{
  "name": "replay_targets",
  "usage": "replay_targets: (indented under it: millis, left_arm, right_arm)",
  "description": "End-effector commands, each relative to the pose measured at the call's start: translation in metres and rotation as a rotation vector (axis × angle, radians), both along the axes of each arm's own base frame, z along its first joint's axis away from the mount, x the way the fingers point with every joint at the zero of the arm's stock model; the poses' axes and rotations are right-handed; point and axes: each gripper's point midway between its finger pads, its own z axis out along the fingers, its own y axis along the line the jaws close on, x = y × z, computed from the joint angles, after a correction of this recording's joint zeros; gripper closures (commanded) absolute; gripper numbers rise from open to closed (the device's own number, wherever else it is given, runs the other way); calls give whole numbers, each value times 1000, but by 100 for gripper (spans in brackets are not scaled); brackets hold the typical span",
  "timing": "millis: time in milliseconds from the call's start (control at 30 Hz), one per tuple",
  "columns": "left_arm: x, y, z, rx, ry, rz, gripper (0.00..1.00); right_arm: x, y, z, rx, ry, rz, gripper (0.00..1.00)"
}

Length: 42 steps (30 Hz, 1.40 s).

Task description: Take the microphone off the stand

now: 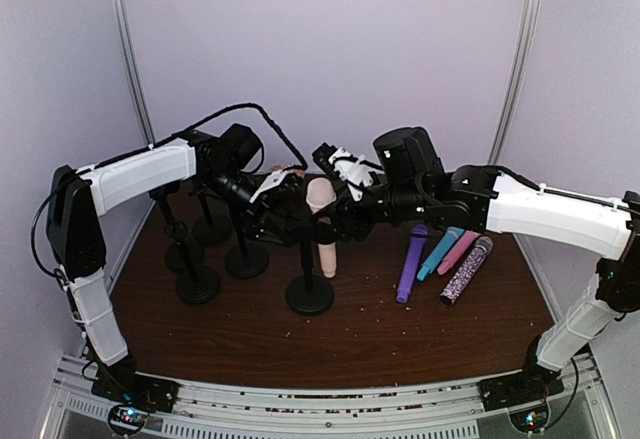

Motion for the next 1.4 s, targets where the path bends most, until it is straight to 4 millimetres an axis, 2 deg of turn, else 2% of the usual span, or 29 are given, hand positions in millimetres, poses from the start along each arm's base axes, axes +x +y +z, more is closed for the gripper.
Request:
replay_targets:
  millis: [0, 67, 133, 200, 267, 333, 567, 667, 967, 1100, 1200, 1367]
  left_arm:
    - [3, -1, 16, -34, -42, 50, 45]
    - [8, -3, 19, -36, -49, 73, 53]
    - [8, -3, 21, -41, -53, 77, 55]
    - [4, -3, 25, -57, -45, 65, 51]
    - [1, -2, 26, -65, -43, 58, 40]
    - [1, -2, 26, -63, -47, 59, 39]
    - [7, -4, 23, -42, -43, 88, 51]
    - [11, -4, 21, -32, -47, 103, 59]
    - [17, -6, 24, -20, -55, 130, 100]
    - [18, -5, 24, -15, -60, 135, 100]
    - [19, -5, 23, -10, -64, 140, 100]
    - [22, -4, 25, -4, -83, 151, 100]
  right_arm:
    - [-6, 6, 10, 64, 0, 19, 39]
    - [-5, 8, 10, 65, 1, 20, 41]
    - [-5, 10, 9, 66, 2, 24, 43]
    - [-4, 11, 10, 68, 0, 23, 44]
    - [-3, 12, 10, 67, -1, 19, 47]
    - [-2, 13, 11, 67, 1, 17, 49]
    - [-5, 14, 22, 84, -6, 20, 61]
    - [-6, 11, 38, 109, -29, 15, 66]
    - [-15, -3, 107, 240, -128, 0, 77]
    - [-18, -13, 129, 280, -150, -17, 80]
    - [-21, -26, 153, 328, -177, -47, 81]
    - [-23, -60, 198, 410, -238, -134, 85]
